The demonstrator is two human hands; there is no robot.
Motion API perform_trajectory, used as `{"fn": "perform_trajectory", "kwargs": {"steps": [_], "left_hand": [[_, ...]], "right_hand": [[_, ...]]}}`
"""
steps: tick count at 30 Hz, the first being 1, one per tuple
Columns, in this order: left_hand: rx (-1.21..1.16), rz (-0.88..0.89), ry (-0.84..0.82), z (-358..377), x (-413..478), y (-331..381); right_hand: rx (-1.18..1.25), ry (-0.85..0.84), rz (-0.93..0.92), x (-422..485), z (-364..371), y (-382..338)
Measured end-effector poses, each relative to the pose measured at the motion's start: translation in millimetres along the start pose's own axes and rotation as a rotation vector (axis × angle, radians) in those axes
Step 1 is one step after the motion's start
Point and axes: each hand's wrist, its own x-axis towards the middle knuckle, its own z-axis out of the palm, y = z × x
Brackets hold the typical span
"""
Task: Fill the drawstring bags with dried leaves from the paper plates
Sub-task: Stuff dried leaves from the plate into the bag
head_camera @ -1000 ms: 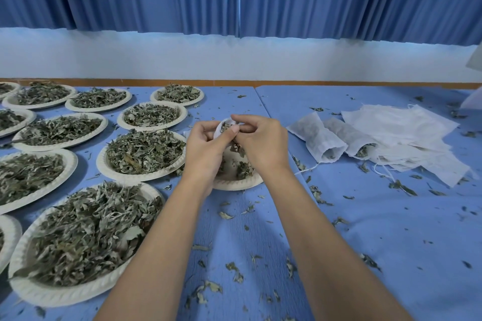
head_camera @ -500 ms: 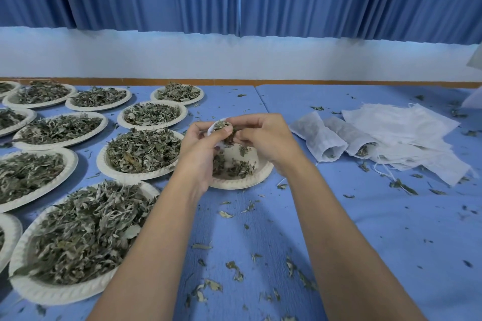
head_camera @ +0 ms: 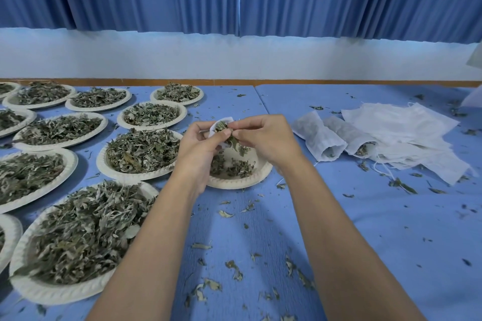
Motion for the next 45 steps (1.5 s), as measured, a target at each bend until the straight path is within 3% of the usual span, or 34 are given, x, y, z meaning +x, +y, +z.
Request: {"fn": "perform_trajectory", "kwargs": {"steps": [6, 14, 19, 25, 35, 41, 43, 45], "left_hand": [[0.022, 0.011, -0.082, -1.0, -1.6, -0.2], [0.225, 0.081, -0.015, -7.0, -2.8, 3.2], [0.268, 0.157, 0.058, -3.2, -3.4, 8.7], [0.219, 0.109, 0.031, -6.9, -2.8, 9.2], [0.43, 0.299, 0.379, -3.0, 0.2, 7.1], [0.376, 0.251, 0.378, -5.6, 2.8, 7.5], [0.36, 0.218, 0.379, -8.3, 4.6, 8.0], [0.34, 0.196, 0.375, -8.4, 5.5, 8.6]], "right_hand": [[0.107, 0.093, 0.057, 1.0, 1.9, 3.4], [0.285, -0.136, 0.173, -3.3, -7.6, -4.4], [0.05, 0.196, 0.003, 2.0, 1.0, 0.6], [-0.085, 0.144, -0.046, 0.4, 6.3, 7.1], [-0.042, -0.037, -0.122, -1.1, 11.9, 6.8], [0.113, -0.001, -0.072, 1.4, 10.2, 7.6], [-0.034, -0.008, -0.012, 3.4, 0.2, 9.3], [-0.519, -0.088, -0.003, 4.8, -7.3, 12.6]]}}
